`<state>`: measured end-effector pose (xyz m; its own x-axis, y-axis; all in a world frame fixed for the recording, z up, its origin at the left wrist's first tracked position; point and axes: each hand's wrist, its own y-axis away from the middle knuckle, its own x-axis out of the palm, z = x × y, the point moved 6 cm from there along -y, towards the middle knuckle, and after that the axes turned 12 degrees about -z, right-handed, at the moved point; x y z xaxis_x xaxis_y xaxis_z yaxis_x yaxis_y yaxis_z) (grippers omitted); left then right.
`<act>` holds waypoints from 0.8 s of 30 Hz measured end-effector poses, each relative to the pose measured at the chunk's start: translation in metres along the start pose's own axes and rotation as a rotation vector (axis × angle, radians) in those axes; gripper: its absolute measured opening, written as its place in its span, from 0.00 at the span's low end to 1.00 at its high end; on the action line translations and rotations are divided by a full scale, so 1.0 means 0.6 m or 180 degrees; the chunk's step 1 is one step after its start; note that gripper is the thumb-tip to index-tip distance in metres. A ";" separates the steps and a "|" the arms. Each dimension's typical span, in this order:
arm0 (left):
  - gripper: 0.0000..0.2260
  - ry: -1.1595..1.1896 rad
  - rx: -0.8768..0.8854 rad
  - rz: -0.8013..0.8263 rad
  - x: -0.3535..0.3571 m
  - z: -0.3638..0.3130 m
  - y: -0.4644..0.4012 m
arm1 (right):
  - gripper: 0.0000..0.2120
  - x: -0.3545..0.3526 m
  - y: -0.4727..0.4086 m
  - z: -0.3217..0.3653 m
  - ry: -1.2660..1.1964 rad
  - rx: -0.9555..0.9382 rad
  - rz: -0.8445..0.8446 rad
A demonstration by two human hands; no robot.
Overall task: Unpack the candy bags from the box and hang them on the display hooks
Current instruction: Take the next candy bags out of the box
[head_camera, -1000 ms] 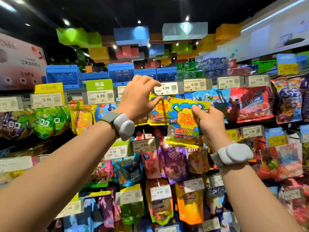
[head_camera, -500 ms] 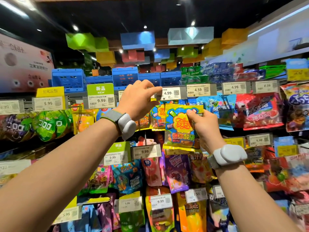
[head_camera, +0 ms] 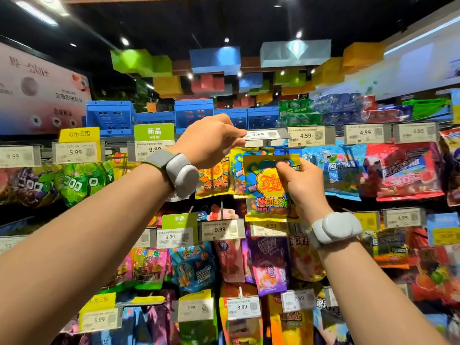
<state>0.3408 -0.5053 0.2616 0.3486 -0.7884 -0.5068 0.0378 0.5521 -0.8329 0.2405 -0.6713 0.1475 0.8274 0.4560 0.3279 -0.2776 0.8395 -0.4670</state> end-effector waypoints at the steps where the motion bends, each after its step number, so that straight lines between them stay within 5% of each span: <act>1: 0.15 0.0050 -0.0043 0.0038 -0.001 0.000 -0.002 | 0.03 0.004 -0.003 0.001 0.0044 -0.0014 -0.0012; 6: 0.16 0.0126 -0.0141 0.0100 0.000 0.004 -0.008 | 0.11 0.025 -0.022 0.006 0.0154 -0.0038 -0.0028; 11: 0.15 0.0172 -0.0187 0.0146 0.000 0.005 -0.010 | 0.04 0.041 -0.042 -0.006 0.0250 0.0055 -0.0104; 24: 0.15 0.0178 -0.0189 0.0142 -0.003 0.003 -0.009 | 0.06 0.059 -0.041 -0.014 0.0121 0.0048 -0.0168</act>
<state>0.3415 -0.5064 0.2671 0.2959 -0.7781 -0.5541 -0.0328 0.5714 -0.8200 0.2806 -0.6786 0.1636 0.8589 0.3996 0.3202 -0.2402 0.8666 -0.4373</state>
